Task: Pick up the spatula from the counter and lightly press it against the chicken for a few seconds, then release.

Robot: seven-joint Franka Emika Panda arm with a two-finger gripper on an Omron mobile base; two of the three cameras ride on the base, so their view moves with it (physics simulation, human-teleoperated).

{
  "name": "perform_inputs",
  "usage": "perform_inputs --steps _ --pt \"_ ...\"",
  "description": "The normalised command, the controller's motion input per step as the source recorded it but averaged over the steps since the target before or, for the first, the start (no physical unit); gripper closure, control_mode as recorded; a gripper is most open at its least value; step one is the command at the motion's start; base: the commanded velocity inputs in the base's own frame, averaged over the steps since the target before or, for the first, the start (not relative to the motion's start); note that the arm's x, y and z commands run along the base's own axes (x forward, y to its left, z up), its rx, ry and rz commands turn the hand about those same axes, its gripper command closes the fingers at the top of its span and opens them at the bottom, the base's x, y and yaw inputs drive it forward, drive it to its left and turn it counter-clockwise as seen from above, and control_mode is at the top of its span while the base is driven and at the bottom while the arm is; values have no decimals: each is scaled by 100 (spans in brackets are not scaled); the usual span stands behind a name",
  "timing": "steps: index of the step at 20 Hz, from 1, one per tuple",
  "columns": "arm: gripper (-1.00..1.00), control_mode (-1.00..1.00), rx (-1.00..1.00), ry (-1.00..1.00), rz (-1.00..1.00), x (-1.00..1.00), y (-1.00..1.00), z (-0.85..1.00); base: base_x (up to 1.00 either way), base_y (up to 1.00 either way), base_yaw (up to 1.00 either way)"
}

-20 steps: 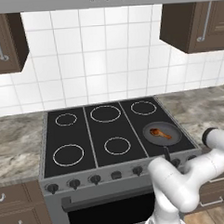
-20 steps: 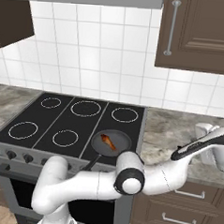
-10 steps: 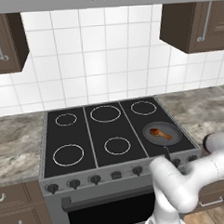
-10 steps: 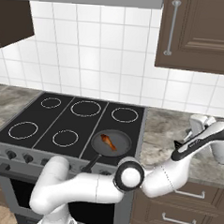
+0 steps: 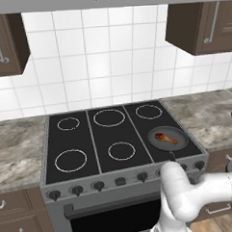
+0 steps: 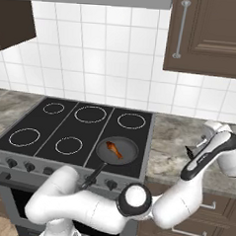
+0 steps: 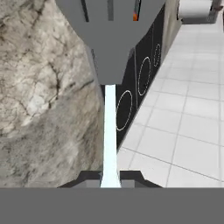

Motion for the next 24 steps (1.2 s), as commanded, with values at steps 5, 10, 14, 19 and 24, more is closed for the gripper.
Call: perform_inputs --steps 5,10,14,19,24 --pt "100 -100 -11 -14 -57 -1 28 -36 0 0 0" --pt "100 -100 -21 19 -37 -2 33 7 0 0 0" --pt "100 -100 -21 58 -10 1 33 40 0 0 0" --pt "100 -100 -22 53 0 3 32 33 0 0 0" --pt "100 -100 -31 29 -1 0 24 39 0 0 0"
